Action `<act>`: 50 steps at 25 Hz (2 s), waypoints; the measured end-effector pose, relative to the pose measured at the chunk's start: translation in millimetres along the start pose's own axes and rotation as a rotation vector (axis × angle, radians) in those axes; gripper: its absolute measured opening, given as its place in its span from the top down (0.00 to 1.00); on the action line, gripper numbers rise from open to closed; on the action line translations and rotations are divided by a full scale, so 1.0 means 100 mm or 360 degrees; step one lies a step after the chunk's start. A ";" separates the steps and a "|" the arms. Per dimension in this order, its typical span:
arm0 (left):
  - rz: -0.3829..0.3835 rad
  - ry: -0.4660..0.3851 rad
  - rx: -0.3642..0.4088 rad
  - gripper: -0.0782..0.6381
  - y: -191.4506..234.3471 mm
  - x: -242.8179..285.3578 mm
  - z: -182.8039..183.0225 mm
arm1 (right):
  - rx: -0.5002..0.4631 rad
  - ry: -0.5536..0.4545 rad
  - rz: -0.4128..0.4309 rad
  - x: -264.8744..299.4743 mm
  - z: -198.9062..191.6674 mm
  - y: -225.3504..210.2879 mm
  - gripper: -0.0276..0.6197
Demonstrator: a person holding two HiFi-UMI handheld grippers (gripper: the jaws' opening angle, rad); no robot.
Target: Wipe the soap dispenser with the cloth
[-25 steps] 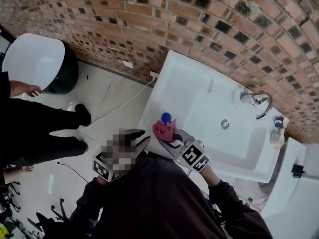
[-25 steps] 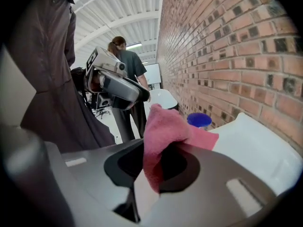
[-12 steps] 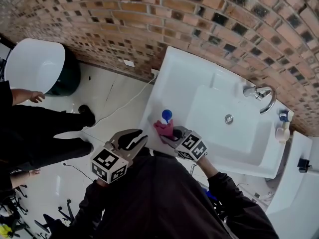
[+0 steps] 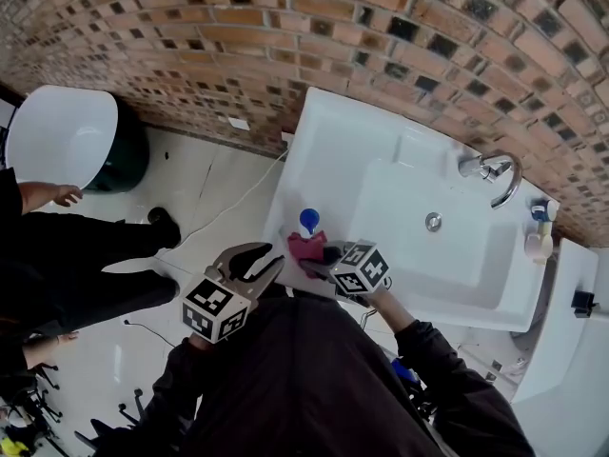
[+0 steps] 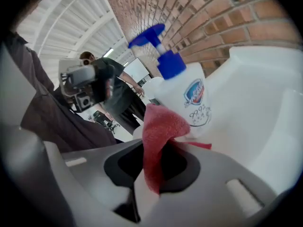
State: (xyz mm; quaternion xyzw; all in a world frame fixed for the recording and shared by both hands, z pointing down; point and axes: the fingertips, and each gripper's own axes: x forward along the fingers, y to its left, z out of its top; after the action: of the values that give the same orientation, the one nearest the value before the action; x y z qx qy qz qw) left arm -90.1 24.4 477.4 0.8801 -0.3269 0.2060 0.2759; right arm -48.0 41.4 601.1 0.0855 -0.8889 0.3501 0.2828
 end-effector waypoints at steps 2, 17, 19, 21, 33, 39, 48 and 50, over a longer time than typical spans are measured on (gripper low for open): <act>-0.0030 0.0056 0.0047 0.66 0.00 0.14 -0.04 | 0.0009 -0.0076 0.0044 -0.22 0.05 0.11 0.85; -0.0118 0.0309 0.0193 0.52 0.04 0.91 -0.15 | 0.0831 -0.0773 0.0353 -0.82 0.74 -0.44 0.85; -0.0106 0.0312 0.0207 0.52 0.06 0.93 -0.14 | 0.0838 -0.0669 0.0302 -0.67 0.64 -0.57 0.85; -0.0098 0.0312 0.0203 0.51 0.09 0.93 -0.12 | 0.0860 -0.0585 0.0269 -0.53 0.54 -0.69 0.85; -0.0014 0.0419 0.0343 0.51 0.27 1.13 -0.13 | 0.0437 -0.0137 -0.0112 -0.16 0.23 -0.84 0.85; -0.0141 0.0503 0.0535 0.58 0.30 1.19 -0.13 | 0.0038 0.0011 -0.0137 -0.30 0.22 -0.54 0.85; -0.0570 0.0633 0.0902 0.58 0.23 1.11 -0.23 | -0.0446 -0.0028 -0.0228 -0.85 0.68 -0.51 0.85; -0.0618 0.0643 0.0923 0.58 0.22 1.11 -0.24 | -0.0555 -0.0005 -0.0191 -0.85 0.77 -0.47 0.85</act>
State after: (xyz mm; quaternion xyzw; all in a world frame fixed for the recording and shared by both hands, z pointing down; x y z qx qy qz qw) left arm -32.1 -26.1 563.8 0.9087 -0.0220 0.4025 0.1084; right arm 4.5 -48.7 534.7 0.0887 -0.9299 0.1732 0.3122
